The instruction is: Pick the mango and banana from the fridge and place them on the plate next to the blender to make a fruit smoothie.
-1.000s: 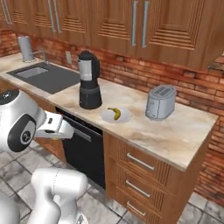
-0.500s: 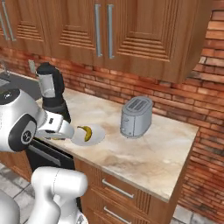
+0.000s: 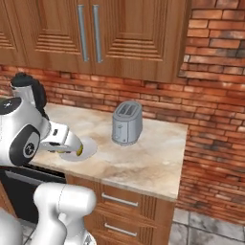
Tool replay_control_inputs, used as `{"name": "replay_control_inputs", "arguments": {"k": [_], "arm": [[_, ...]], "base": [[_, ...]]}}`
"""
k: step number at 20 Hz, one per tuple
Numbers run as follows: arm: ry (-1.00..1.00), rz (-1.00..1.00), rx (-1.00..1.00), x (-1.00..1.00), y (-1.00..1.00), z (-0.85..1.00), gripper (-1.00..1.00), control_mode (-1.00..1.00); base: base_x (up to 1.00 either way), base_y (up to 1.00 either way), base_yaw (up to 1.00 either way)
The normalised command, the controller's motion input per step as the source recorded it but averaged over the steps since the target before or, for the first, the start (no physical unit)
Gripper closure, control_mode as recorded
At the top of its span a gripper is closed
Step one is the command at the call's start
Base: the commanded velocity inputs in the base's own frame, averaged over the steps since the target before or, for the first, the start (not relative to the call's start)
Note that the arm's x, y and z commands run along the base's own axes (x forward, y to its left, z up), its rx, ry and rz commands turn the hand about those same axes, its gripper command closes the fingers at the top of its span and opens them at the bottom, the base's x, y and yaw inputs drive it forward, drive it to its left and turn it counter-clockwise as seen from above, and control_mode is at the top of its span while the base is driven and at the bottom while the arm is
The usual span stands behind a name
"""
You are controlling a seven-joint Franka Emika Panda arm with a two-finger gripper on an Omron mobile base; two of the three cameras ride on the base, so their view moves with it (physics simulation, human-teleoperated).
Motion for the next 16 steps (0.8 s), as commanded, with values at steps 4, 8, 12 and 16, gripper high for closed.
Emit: {"name": "replay_control_inputs", "arguments": {"k": [4, 8, 12, 16], "arm": [[0.0, 0.0, 0.0, 0.0, 0.0, 0.0, 1.0, 1.0], [0.0, 0.0, 0.0, 0.0, 0.0, 0.0, 1.0, 1.0], [0.24, -0.07, 0.09, 0.41, 0.02, -0.85, 1.0, -1.0], [0.26, 0.0, 0.11, 0.64, 0.01, -0.96, 1.0, -1.0]], "base": [[0.51, 0.5, -0.37], [0.38, 0.07, -0.18], [0.0, 0.0, 0.0], [0.0, 0.0, 0.0]]}}
